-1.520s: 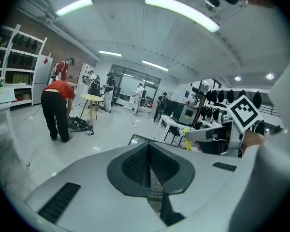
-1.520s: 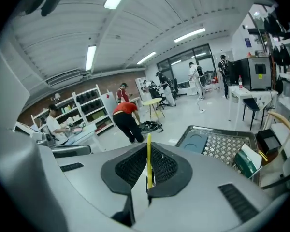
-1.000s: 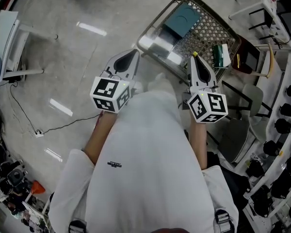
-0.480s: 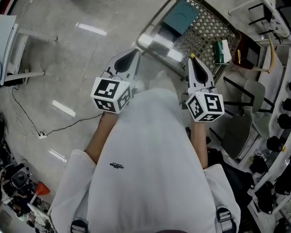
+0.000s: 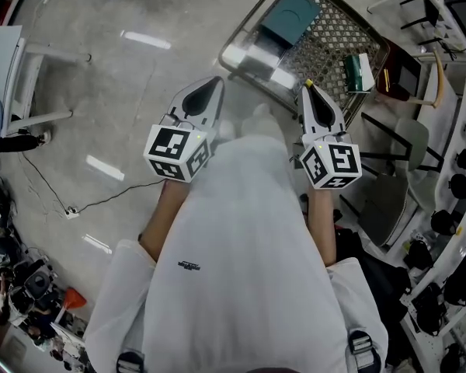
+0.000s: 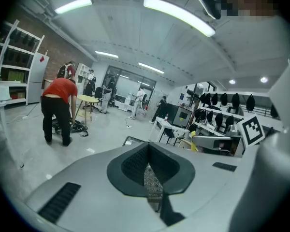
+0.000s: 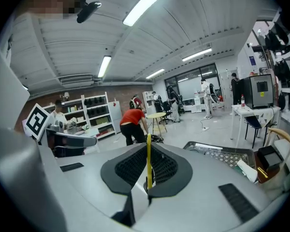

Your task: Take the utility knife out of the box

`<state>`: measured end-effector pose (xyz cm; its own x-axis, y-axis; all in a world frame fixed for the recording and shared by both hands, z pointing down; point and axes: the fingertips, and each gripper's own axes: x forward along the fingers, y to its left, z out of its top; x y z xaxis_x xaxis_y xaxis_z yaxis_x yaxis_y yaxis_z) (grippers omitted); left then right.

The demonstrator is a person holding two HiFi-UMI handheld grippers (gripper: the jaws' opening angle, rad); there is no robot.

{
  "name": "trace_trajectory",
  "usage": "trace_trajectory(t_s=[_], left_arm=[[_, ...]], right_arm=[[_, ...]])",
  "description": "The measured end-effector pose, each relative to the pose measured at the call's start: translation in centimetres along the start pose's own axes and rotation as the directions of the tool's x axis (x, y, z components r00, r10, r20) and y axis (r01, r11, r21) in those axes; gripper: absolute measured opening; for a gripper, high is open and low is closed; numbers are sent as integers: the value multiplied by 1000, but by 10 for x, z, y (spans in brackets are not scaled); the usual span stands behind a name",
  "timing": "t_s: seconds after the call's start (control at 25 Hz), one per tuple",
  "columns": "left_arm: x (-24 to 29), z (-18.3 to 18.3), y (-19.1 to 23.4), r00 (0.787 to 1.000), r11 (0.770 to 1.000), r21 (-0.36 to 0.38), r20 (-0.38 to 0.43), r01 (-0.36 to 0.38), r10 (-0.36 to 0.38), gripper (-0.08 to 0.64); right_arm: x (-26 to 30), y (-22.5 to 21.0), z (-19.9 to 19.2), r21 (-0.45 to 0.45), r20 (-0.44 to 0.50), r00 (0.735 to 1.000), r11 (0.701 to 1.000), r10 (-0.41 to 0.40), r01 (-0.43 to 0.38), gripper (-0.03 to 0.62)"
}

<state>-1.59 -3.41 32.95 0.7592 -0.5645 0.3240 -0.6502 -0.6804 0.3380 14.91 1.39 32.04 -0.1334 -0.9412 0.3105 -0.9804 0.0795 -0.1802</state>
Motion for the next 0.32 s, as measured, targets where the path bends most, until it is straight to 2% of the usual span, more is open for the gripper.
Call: trace_trajectory(t_s=[0.32], left_arm=[[4,0,-1,1000,1000,4,2,12,-12,0]], right_arm=[[6,-1,-5,0,-7,1000,1000,1,-1,16]])
